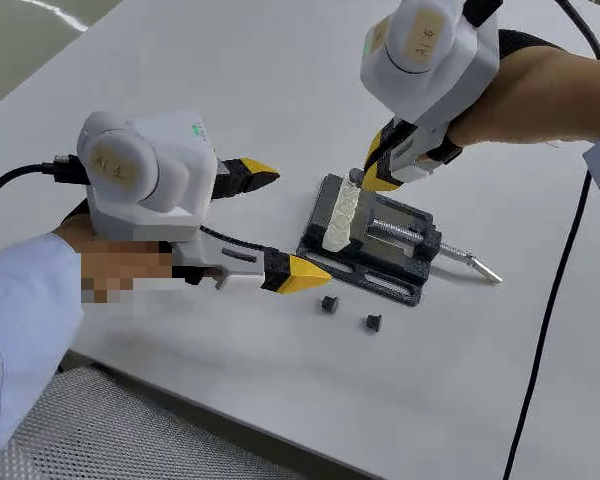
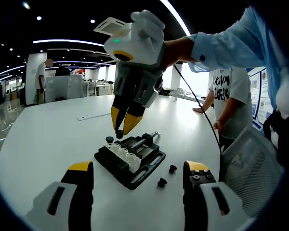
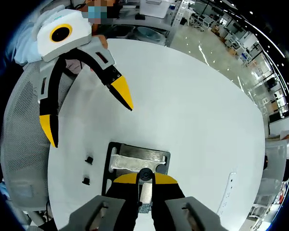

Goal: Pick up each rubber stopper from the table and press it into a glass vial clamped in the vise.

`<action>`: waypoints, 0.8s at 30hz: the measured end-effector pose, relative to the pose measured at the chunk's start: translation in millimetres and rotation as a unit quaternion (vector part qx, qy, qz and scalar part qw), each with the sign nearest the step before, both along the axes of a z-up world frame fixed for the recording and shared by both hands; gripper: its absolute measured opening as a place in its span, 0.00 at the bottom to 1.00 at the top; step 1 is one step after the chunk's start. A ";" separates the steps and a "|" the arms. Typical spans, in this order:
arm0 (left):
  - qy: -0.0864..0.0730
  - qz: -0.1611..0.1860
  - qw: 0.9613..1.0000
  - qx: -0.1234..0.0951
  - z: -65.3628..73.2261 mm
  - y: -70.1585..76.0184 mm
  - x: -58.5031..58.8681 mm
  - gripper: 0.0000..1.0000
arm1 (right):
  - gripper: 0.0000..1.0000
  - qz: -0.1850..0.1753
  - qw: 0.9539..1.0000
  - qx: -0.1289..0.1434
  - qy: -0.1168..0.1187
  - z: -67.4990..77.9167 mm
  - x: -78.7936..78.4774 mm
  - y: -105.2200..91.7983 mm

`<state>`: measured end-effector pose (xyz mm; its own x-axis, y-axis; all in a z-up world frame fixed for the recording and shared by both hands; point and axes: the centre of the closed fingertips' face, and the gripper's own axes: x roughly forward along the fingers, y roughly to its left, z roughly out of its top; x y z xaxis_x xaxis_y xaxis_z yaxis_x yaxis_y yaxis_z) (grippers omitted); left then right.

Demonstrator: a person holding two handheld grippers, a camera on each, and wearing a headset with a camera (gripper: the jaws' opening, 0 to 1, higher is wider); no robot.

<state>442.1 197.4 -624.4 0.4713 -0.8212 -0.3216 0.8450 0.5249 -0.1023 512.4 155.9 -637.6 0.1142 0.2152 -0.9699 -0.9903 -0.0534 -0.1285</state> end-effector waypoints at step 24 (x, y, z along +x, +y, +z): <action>0.005 0.002 1.000 -0.009 -1.5 0.4 0.0 0.79 | 0.06 0.008 1.000 -0.020 0.013 -19.7 5.1 2.4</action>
<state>442.1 197.9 -625.9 0.4710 -0.8251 -0.3120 0.8422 0.5258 -0.1194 517.5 158.3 -657.3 0.0865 0.1776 -0.9803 -0.9921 -0.0742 -0.1010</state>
